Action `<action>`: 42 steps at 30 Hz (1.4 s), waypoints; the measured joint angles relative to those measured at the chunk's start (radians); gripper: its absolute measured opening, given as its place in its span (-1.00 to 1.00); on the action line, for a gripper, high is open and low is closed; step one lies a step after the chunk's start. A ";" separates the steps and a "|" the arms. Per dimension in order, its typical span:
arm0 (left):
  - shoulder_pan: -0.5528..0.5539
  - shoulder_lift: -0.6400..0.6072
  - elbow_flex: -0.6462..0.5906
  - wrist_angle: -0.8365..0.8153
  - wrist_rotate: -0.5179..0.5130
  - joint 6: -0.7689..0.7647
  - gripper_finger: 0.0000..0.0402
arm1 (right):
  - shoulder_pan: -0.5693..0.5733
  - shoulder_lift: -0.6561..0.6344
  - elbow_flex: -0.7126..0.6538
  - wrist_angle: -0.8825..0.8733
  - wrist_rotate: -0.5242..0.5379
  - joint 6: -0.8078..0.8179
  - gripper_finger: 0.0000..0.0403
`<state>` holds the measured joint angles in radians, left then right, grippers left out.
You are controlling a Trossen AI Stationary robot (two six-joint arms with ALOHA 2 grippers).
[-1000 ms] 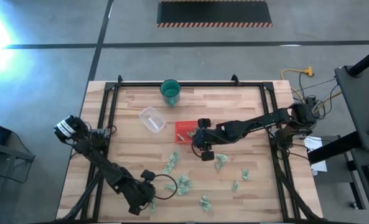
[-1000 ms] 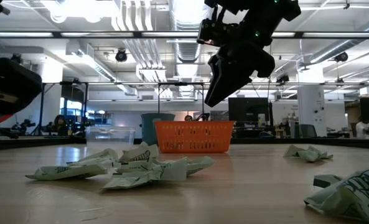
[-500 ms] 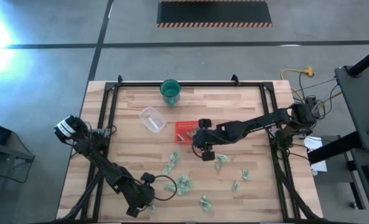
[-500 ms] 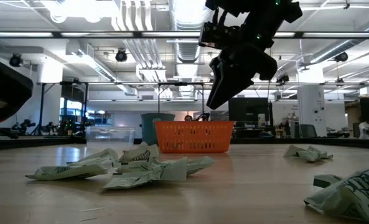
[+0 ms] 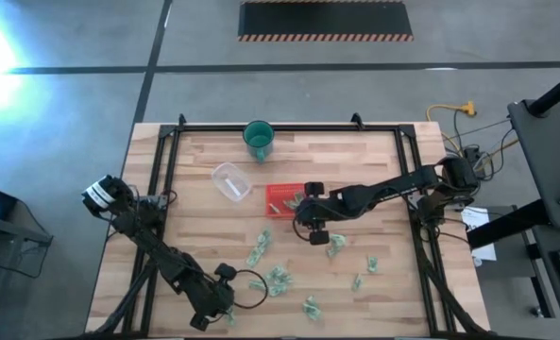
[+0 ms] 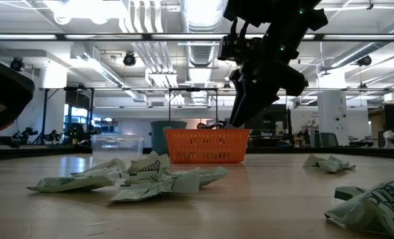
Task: Pick and place items into bin
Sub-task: Put the stevia packet into the orange bin
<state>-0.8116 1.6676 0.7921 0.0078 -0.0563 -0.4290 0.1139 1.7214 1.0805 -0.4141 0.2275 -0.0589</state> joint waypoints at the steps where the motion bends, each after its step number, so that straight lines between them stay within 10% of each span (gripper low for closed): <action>1: 0.000 0.000 0.000 0.000 0.000 0.002 -0.52 | 0.000 0.000 0.000 0.001 0.000 0.000 -0.50; 22: 0.001 0.000 -0.001 0.010 -0.057 0.072 -0.73 | 0.000 0.000 0.000 0.002 0.000 0.007 -0.56; 42: 0.006 0.017 -0.014 0.056 -0.012 0.067 -0.25 | 0.000 0.000 0.000 0.002 0.000 0.007 -0.62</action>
<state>-0.8060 1.6842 0.7784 0.0639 -0.0682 -0.3622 0.1139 1.7214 1.0805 -0.4122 0.2272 -0.0521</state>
